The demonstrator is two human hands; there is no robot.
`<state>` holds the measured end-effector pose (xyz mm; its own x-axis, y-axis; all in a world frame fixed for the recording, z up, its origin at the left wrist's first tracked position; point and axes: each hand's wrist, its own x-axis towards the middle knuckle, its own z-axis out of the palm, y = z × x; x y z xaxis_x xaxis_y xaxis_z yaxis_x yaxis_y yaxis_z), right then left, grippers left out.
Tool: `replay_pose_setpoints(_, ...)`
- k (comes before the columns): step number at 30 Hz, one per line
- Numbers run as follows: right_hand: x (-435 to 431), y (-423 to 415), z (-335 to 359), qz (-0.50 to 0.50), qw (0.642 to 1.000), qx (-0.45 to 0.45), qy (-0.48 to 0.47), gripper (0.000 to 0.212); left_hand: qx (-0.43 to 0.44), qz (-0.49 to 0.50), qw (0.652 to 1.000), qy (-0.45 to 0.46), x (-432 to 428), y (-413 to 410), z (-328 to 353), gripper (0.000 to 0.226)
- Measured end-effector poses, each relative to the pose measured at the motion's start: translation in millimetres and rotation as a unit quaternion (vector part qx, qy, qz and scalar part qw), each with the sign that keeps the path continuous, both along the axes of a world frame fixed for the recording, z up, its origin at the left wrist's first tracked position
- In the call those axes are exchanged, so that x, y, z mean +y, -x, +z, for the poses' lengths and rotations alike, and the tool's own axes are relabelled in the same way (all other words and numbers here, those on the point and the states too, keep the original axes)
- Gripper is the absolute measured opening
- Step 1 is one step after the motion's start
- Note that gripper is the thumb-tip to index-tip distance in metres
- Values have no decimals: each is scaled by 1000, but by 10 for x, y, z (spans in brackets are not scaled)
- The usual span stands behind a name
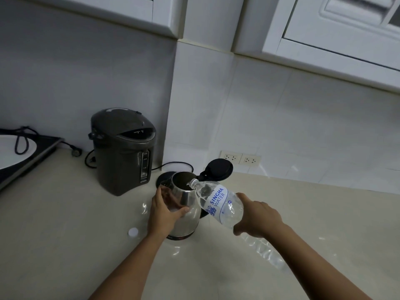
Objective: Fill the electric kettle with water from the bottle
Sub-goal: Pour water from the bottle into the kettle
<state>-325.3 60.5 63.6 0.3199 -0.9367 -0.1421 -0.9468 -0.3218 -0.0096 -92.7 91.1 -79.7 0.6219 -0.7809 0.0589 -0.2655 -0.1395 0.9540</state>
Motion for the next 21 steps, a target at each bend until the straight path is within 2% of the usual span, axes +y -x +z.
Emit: replay_pose_setpoints(21, -29, -9, 67, 2, 1000, 20, -9, 98, -7, -15, 1000, -11, 29, -32, -20, 124)
